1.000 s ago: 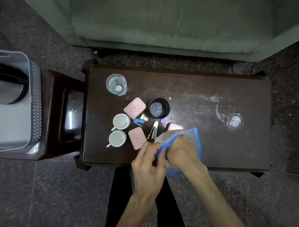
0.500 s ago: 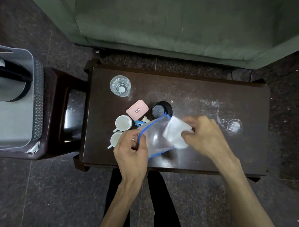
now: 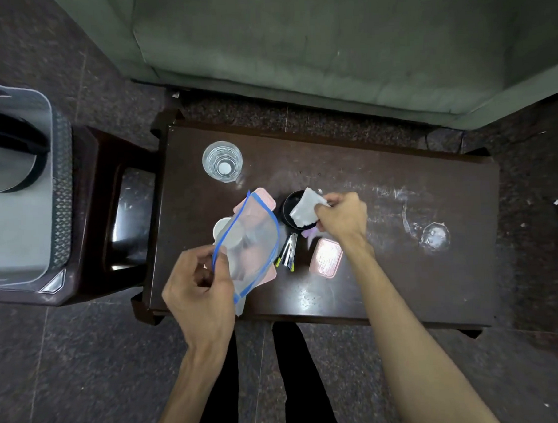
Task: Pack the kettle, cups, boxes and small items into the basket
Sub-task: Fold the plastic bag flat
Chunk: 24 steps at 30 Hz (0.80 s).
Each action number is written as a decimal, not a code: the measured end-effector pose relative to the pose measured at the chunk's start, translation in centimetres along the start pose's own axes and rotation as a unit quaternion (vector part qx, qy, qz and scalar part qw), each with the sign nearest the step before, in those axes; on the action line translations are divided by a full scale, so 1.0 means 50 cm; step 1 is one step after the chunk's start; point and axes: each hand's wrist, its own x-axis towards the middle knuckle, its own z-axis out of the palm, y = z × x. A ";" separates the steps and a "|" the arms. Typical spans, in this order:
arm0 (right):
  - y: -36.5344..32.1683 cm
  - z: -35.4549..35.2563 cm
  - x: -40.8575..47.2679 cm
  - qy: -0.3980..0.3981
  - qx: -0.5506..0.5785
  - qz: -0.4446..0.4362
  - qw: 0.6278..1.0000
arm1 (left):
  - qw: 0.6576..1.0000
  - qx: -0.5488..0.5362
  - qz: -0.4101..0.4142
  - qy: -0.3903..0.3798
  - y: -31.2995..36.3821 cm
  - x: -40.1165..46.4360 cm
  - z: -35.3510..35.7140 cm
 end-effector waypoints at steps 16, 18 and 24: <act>-0.034 0.029 -0.060 0.067 -0.072 -0.091 0.991 | 0.990 -0.090 -0.031 -0.108 0.040 0.040 -0.066; -0.043 0.016 -0.087 -0.117 0.013 -0.175 0.978 | 0.975 -0.130 -0.075 -0.166 0.047 0.071 -0.085; -0.089 0.049 -0.161 -0.451 0.143 -0.131 0.871 | 0.907 -0.218 -0.189 -0.307 0.035 0.208 -0.173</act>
